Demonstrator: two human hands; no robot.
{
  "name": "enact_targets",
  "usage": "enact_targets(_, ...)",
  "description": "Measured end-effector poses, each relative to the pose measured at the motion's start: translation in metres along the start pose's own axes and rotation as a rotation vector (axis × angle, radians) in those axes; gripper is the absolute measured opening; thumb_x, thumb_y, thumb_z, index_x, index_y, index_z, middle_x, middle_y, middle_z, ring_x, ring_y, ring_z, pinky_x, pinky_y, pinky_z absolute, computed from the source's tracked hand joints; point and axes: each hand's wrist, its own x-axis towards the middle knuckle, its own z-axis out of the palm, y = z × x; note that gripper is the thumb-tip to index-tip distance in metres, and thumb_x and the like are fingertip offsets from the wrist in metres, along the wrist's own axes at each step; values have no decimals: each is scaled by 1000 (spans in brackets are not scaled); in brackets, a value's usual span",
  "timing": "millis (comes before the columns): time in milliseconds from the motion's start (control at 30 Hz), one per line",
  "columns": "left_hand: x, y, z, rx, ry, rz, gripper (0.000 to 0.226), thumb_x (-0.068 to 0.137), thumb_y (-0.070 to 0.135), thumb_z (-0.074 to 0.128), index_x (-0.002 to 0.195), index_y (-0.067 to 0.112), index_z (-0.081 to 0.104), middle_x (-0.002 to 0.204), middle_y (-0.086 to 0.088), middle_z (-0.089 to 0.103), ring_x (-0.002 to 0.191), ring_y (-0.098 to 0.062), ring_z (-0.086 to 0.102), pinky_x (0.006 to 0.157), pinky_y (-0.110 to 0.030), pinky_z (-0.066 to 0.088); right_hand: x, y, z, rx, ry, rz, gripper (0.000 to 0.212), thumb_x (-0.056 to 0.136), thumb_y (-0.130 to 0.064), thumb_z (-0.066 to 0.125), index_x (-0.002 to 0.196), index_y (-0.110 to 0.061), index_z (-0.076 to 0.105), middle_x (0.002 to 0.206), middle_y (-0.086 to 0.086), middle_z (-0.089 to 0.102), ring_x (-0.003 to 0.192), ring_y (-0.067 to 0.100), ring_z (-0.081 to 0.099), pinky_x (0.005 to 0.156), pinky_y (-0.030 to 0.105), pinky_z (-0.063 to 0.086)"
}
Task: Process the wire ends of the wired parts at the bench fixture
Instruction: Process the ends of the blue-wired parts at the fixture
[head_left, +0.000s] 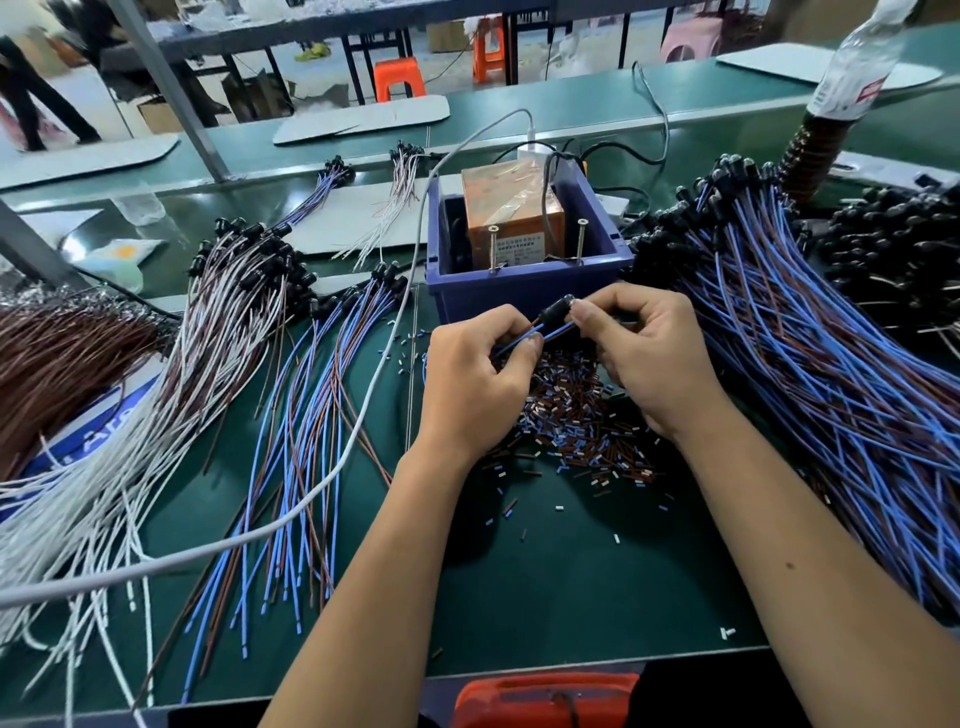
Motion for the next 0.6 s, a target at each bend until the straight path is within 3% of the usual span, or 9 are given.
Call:
enact_targets(133, 0, 0, -1, -18, -3, -8, 20, 91, 16, 67, 72, 15, 62, 55, 9, 45, 51, -10, 39, 51, -32, 33, -1, 0, 1, 36, 9, 18, 15, 96, -21, 72, 81, -20, 75, 50, -17, 55, 42, 1, 45, 46, 10, 34)
enact_targets(233, 0, 1, -1, -33, -5, -8, 20, 91, 16, 67, 71, 15, 62, 54, 8, 45, 51, -10, 39, 50, -34, 34, -1, 2, 2, 88, 6, 67, 18, 97, -22, 72, 80, -18, 75, 50, -2, 45, 41, 12, 32, 41, 23, 25)
enact_targets(333, 0, -2, -4, -48, 28, -44, 22, 90, 16, 65, 69, 15, 59, 53, 6, 44, 51, -12, 39, 50, -36, 33, 2, 1, -4, 169, 106, 133, 23, 100, -19, 69, 77, -19, 72, 53, 2, 44, 38, 11, 32, 39, 19, 23)
enact_targets(467, 0, -5, -7, -205, 127, -141, 23, 93, 19, 63, 71, 12, 61, 57, -10, 53, 55, -31, 47, 51, -39, 37, 4, 1, -17, 192, 183, 99, 19, 98, -20, 71, 78, -20, 73, 58, -5, 55, 38, 8, 39, 37, 18, 27)
enact_targets(600, -1, 1, 0, -281, 183, -177, 20, 97, 19, 65, 78, 15, 68, 64, 0, 68, 60, -21, 62, 59, -31, 49, -1, -3, 0, 100, 108, 5, 3, 90, -16, 76, 90, -19, 78, 66, -10, 66, 45, 0, 49, 47, 11, 37)
